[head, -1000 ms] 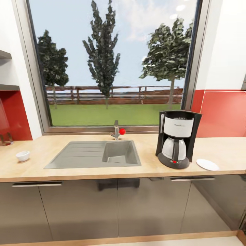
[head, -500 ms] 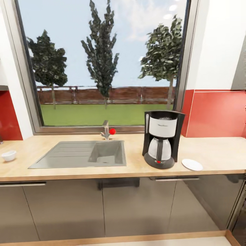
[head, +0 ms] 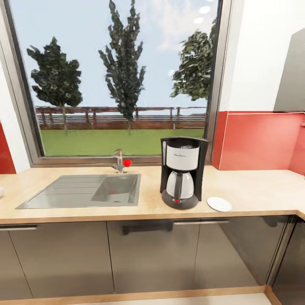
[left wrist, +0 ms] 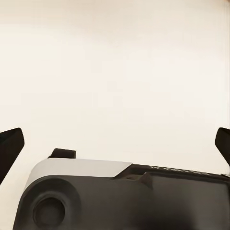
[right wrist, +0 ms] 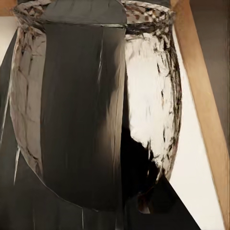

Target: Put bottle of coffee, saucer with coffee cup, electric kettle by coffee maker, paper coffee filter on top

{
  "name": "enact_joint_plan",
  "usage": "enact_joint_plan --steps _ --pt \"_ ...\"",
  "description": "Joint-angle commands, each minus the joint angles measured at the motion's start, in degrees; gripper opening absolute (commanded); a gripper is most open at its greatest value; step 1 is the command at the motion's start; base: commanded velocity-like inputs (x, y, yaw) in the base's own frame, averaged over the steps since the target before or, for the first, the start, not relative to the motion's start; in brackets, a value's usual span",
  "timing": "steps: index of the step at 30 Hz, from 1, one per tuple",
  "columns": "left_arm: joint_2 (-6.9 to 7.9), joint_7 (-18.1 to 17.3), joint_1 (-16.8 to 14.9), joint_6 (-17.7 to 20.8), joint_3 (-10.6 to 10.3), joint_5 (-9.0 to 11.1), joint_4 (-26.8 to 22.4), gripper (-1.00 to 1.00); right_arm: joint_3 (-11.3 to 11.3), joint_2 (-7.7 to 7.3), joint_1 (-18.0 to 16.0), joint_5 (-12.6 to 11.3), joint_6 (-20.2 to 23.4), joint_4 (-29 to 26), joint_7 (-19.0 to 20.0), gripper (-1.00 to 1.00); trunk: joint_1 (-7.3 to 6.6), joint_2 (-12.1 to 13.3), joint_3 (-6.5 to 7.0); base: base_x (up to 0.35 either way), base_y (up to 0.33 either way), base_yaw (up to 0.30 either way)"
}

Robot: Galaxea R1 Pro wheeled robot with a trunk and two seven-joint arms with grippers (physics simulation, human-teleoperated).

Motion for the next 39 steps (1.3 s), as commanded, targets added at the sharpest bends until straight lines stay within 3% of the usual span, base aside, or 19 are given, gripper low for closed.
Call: enact_joint_plan --steps 1,17,24,39 --pt "0.01 -0.18 0.01 -0.13 -0.45 0.61 -0.05 1.00 -0.03 -0.01 -0.08 -0.23 -0.39 0.19 0.02 -1.00 0.00 -0.04 -0.06 0.000 -0.335 0.000" --pt "0.05 -0.18 0.01 -0.18 -0.40 0.62 -0.05 1.00 -0.03 -0.02 -0.05 -0.23 -0.39 0.19 0.02 -1.00 0.00 -0.04 -0.06 0.000 -0.298 0.000" --pt "0.10 -0.17 0.01 0.14 -0.11 2.02 -0.05 1.00 -0.03 0.05 -0.05 -0.17 -0.39 0.19 0.02 -1.00 -1.53 2.77 1.20 0.000 -0.023 0.000" --pt "0.09 -0.13 0.01 -0.04 -0.11 2.21 -0.05 1.00 -0.03 0.14 -0.05 -0.15 -0.39 0.19 0.02 -1.00 -4.83 8.78 3.89 0.000 0.000 0.000"
